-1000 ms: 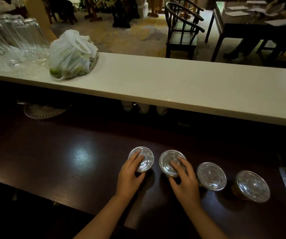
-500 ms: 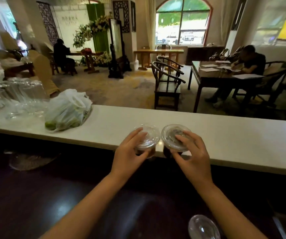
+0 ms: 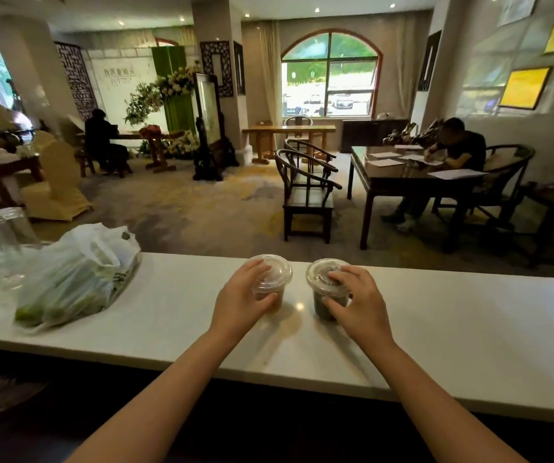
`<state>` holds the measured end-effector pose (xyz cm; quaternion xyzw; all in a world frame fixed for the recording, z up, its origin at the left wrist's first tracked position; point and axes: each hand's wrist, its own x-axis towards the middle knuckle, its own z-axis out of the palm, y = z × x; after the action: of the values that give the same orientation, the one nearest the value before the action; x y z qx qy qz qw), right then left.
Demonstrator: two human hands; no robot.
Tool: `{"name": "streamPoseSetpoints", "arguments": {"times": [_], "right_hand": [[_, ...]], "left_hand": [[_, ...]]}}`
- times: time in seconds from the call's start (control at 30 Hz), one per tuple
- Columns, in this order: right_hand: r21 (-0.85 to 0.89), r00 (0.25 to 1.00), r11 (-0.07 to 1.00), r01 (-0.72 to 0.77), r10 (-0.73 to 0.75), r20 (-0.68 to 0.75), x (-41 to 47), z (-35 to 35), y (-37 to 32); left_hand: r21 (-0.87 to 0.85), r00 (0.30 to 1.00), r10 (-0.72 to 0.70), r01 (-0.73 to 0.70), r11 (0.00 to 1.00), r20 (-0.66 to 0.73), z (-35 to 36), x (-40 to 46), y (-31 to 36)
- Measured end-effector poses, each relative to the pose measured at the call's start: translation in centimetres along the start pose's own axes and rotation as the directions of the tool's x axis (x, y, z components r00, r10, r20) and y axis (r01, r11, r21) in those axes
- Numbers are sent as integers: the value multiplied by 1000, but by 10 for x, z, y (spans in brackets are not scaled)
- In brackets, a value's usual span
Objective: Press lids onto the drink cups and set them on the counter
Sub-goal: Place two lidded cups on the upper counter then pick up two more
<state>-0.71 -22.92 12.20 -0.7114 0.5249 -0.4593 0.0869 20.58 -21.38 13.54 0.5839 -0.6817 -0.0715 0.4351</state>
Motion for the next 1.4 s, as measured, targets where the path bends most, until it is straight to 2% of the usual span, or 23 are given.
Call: {"name": "streamPoseSetpoints", "arguments": {"times": [0.3, 0.6, 0.8, 0.93, 1.0, 1.1, 1.17, 1.27, 1.4], "right_hand": [[-3, 999, 1000, -7, 8, 32, 5, 25, 11], [-6, 998, 1000, -23, 23, 56, 5, 33, 7], [-49, 997, 998, -27, 30, 71, 3, 31, 6], [-116, 991, 993, -6, 21, 130, 1, 21, 3], [-196, 992, 981, 9, 15, 122, -3, 13, -1], [-351, 994, 932, 93, -69, 80, -18, -6, -16], [-458, 982, 871, 177, -125, 142, -34, -21, -33], [-531, 960, 809, 253, -140, 244, -70, -34, -54], [-568, 963, 782, 255, -153, 221, -139, -48, -61]], "left_hand": [[5, 998, -43, 43, 999, 45, 12, 7, -21], [58, 995, -22, 16, 998, 94, 9, 8, -22], [91, 993, 10, -21, 996, 116, 9, 7, -25], [146, 985, 23, -49, 988, 172, 1, 4, -25], [239, 990, -22, -13, 971, 142, -9, 2, -20], [306, 996, -84, 89, 948, -32, -28, -11, -2], [384, 998, 26, -4, 923, -53, -36, -29, 13], [425, 976, 208, -215, 879, 63, -33, -73, 34], [361, 939, 262, -329, 873, 222, -14, -148, 56]]}}
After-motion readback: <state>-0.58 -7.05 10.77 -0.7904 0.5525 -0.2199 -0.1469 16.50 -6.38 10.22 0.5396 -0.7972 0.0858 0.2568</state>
